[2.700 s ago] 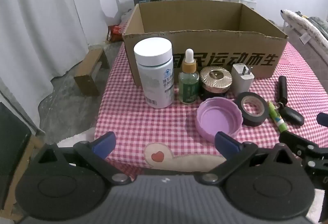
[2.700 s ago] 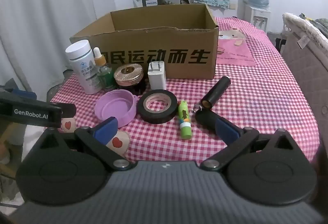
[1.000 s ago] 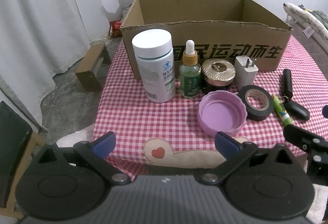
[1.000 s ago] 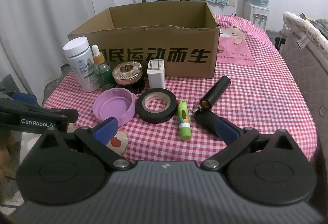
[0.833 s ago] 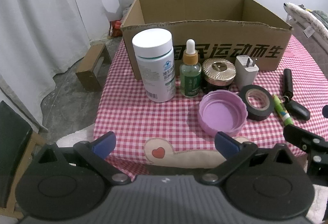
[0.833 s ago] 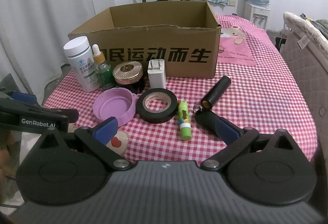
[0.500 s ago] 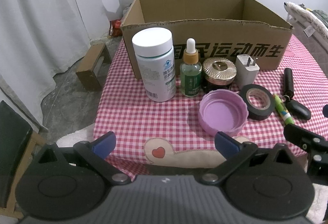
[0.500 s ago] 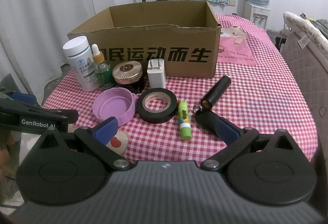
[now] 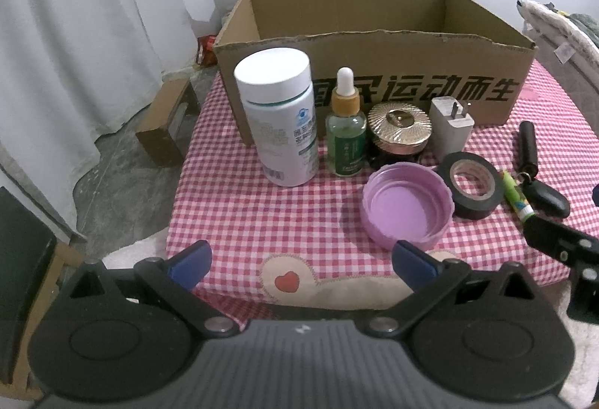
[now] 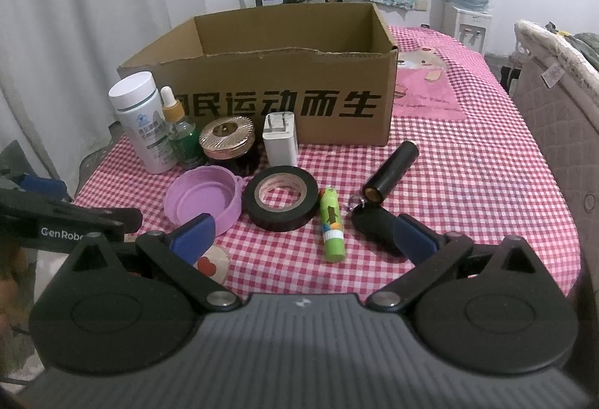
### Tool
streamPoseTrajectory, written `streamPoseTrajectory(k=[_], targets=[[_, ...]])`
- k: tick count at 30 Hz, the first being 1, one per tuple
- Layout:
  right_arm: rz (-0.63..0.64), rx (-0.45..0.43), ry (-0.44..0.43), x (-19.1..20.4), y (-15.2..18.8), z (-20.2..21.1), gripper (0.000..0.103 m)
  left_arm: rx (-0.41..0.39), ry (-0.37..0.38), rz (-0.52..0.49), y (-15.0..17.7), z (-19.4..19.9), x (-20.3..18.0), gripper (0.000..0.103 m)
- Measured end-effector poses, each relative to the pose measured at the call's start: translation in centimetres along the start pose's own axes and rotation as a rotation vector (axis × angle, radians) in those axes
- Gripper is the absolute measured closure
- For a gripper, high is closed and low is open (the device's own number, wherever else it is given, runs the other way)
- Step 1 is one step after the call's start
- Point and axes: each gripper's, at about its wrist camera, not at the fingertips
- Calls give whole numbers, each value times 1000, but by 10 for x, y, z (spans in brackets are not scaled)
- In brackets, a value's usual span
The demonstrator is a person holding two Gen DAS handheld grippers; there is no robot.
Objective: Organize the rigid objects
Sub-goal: 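Reach the right gripper to the black cylinder and close on it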
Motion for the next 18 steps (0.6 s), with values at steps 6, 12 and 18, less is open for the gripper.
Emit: streamPoseTrajectory(k=[6, 12, 18], targets=[[-28, -7, 9, -10, -4, -2, 1, -27, 26, -38, -6, -2, -9, 0], [-77, -50, 7, -32, -16, 2, 1, -141, 95, -126, -11, 10, -23, 0], [-145, -67, 4, -67, -44, -7, 1, -294, 281, -199, -27, 18, -46, 0]])
Point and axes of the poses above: each gripper's, at about its wrist camera, not at the fingertips, and z roughly against the way its jaws point, x to its left, y to its underside, and after that the axes turned 13 degrees about -z, right-handed
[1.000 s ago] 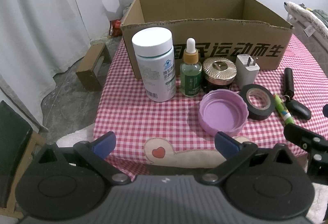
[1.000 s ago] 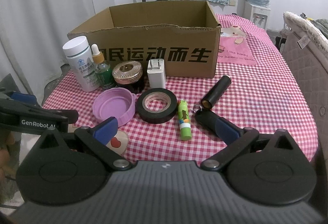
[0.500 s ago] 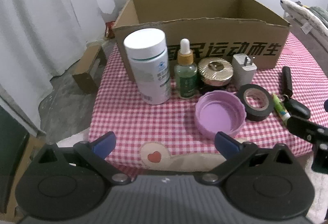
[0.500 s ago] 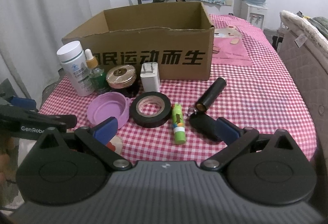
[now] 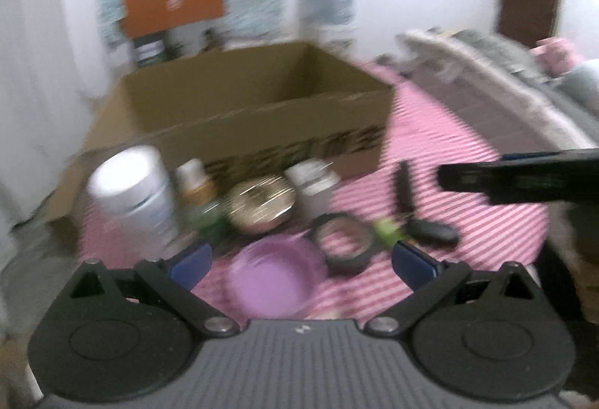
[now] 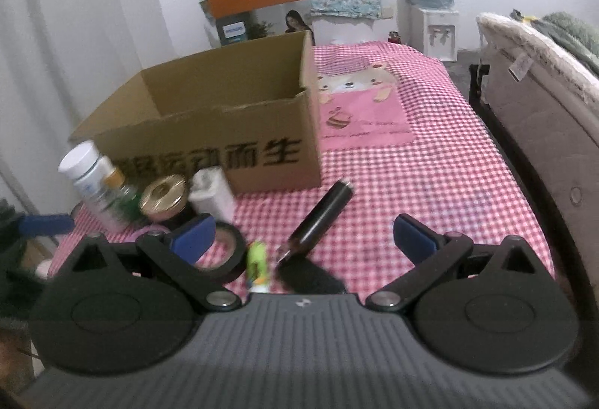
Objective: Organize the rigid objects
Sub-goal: 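Reach the right gripper to the black cylinder and close on it, then carry the black cylinder into the cardboard box and open the right gripper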
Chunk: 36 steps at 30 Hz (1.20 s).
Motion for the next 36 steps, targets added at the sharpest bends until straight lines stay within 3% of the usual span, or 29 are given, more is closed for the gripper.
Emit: streamPoseTrajectory(k=[6, 15, 20, 23, 28, 36], targets=[[-21, 73, 7, -16, -21, -38, 7, -9, 36, -139, -34, -36, -34, 10], [-63, 228, -7, -29, -33, -97, 51, 45, 133, -198, -56, -95, -58, 40], [-73, 255, -15, -32, -38, -112, 71, 77, 166, -206, -61, -115, -66, 45], [-141, 273, -35, -43, -42, -113, 80, 89, 190, -216, -64, -124, -70, 46], [-242, 287, -76, -59, -44, -112, 82, 101, 243, -197, -73, -137, -71, 46], [-311, 308, -142, -74, -45, -110, 82, 197, 299, -118, -84, -163, -66, 48]])
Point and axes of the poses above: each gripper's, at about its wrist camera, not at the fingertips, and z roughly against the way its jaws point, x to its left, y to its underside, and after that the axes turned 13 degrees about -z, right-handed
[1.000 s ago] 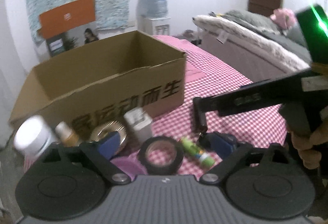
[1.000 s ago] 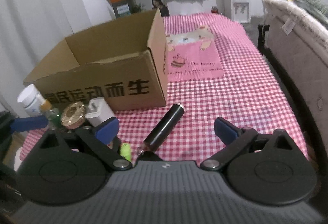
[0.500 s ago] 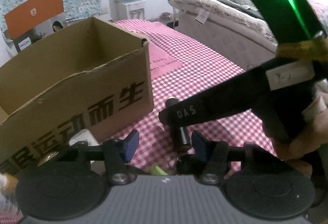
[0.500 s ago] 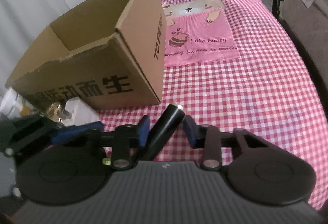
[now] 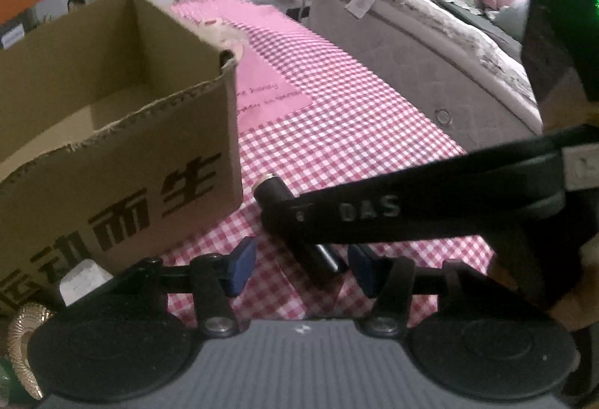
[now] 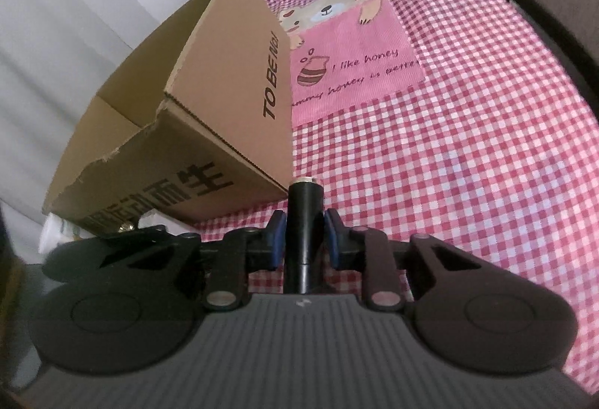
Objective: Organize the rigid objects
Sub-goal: 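Carry the black cylinder into the cardboard box and open the right gripper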
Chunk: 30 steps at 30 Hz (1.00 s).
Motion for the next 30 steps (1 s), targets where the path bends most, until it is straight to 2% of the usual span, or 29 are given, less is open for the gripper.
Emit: streamPoseTrajectory(k=[5, 12, 21, 26, 30], targets=[[-52, 33, -62, -8, -5, -5, 82, 8, -9, 37, -4, -6, 8, 62], [-91, 8, -113, -12, -2, 4, 82, -24, -17, 24, -6, 1, 4, 69], [-56, -110, -156, 5, 23, 69, 82, -143, -31, -47, -2, 60, -18, 70], [20, -188, -203, 36, 36, 114, 82, -235, -78, -68, -2, 111, -24, 70], [94, -215, -282, 73, 37, 133, 82, -281, -138, -52, -8, 148, -13, 70]])
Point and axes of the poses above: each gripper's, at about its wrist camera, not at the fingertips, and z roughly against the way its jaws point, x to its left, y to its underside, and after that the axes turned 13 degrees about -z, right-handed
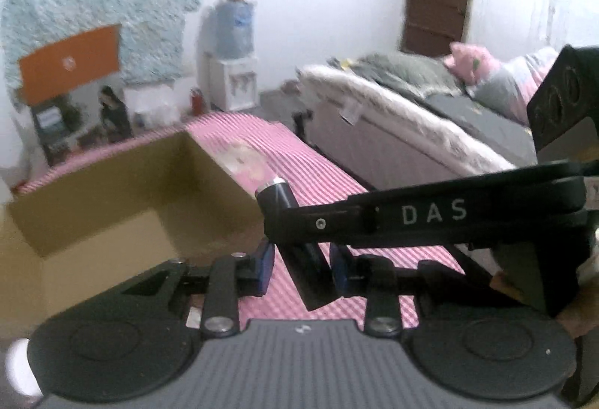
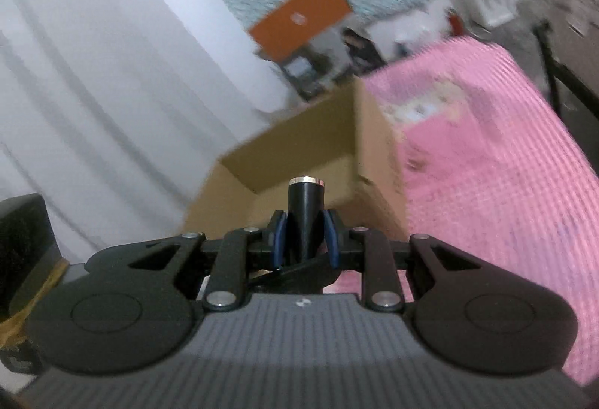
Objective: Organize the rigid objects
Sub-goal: 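Carry the black cylinder into the cardboard box and open the right gripper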
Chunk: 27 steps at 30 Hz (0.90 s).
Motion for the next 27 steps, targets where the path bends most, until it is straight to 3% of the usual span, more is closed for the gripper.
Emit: streamPoseTrajectory(k=[6, 11, 19, 25, 27], targets=[[52, 69, -139, 59, -21, -36, 82, 24, -99, 55, -16, 29, 57, 69], [4, 218, -168, 91, -45, -108, 82, 150, -125, 135, -21, 2, 121, 69], [-150, 457, -20, 86, -61, -250, 82, 333, -108, 231, 14, -59, 208, 69], [-194, 538, 98, 72, -58, -316, 82, 402, -171, 211, 30, -72, 232, 66], [-188, 555, 129, 72, -57, -332, 82, 399, -168, 224, 33, -71, 237, 60]])
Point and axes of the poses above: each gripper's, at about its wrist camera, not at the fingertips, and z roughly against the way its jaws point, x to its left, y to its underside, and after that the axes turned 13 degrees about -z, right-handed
